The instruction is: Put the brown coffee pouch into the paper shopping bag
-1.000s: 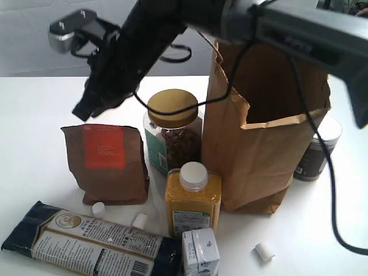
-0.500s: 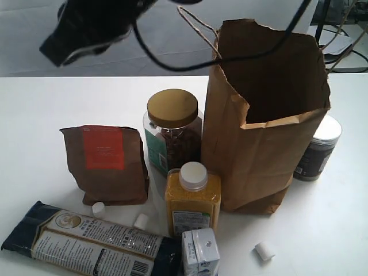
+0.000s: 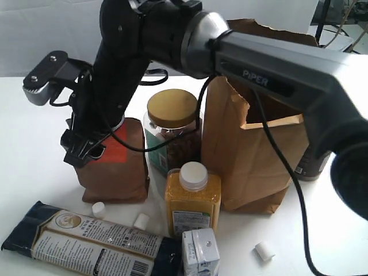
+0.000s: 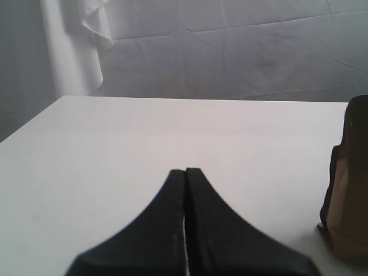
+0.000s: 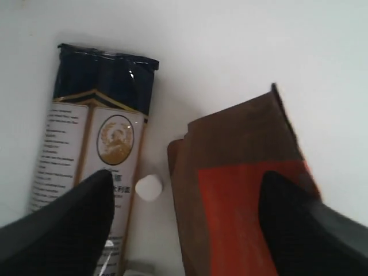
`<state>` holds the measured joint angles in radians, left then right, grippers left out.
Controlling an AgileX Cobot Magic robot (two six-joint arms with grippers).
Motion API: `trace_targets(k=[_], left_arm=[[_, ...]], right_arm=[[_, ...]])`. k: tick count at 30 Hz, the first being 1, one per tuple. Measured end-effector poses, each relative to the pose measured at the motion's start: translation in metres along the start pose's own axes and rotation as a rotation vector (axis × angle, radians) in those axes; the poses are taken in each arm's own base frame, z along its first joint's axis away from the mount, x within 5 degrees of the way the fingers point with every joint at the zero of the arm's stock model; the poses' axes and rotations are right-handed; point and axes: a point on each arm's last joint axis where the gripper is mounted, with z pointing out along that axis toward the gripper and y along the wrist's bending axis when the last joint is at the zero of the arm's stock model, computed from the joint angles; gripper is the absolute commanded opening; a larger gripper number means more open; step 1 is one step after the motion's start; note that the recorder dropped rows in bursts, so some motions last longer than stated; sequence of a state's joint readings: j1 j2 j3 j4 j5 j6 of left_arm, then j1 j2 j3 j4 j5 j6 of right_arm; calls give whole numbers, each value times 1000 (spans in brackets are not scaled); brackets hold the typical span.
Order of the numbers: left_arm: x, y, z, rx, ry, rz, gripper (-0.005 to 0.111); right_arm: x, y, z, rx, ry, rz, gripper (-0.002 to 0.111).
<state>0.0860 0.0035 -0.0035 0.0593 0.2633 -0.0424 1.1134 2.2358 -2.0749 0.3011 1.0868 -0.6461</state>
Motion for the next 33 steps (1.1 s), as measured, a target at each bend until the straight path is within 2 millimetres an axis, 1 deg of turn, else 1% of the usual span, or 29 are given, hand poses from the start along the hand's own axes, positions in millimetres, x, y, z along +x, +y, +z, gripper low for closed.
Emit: trace_targets(k=[1,2,4,7,9,10,11,12,13,14,15,16,18,21,23,26,30,33], left_arm=[[0,0,0,0,0,0,0],[0,0,0,0,0,0,0],[0,0,0,0,0,0,0],[0,0,0,0,0,0,0],[0,0,0,0,0,0,0],[0,0,0,0,0,0,0],[0,0,0,0,0,0,0],[0,0,0,0,0,0,0],[0,0,0,0,0,0,0],[0,0,0,0,0,0,0],[0,0,0,0,0,0,0],[0,0,0,0,0,0,0],[0,0,0,0,0,0,0],[0,0,0,0,0,0,0],[0,0,0,0,0,0,0],[0,0,0,0,0,0,0],[0,0,0,0,0,0,0],[0,0,0,0,0,0,0]], right_arm=[[1,-2,5,5,7,-1,66],[5,-5,17,8,25,0,66],[8,-6,27,3,44,12,66],[10,-6,32,0,55,20,66],[5,-4,21,-1,28,23,66],[-1,1,4,7,-7,16,66],[-5,4,-4,13,-26,8,66],[-15,11,-29,37,-87,-9,66],[-20,15,-41,49,-118,-18,66],[-28,22,-63,74,-179,-37,66],[-31,25,-74,88,-214,-45,66],[-32,26,-78,94,-227,-50,66],[-32,25,-77,93,-220,-55,66],[-25,21,-57,81,-141,-60,66],[-19,16,-48,110,-85,-82,66],[-16,11,-44,146,-49,-105,66],[-16,10,-44,163,-43,-114,66],[-15,8,-38,170,-40,-115,66]])
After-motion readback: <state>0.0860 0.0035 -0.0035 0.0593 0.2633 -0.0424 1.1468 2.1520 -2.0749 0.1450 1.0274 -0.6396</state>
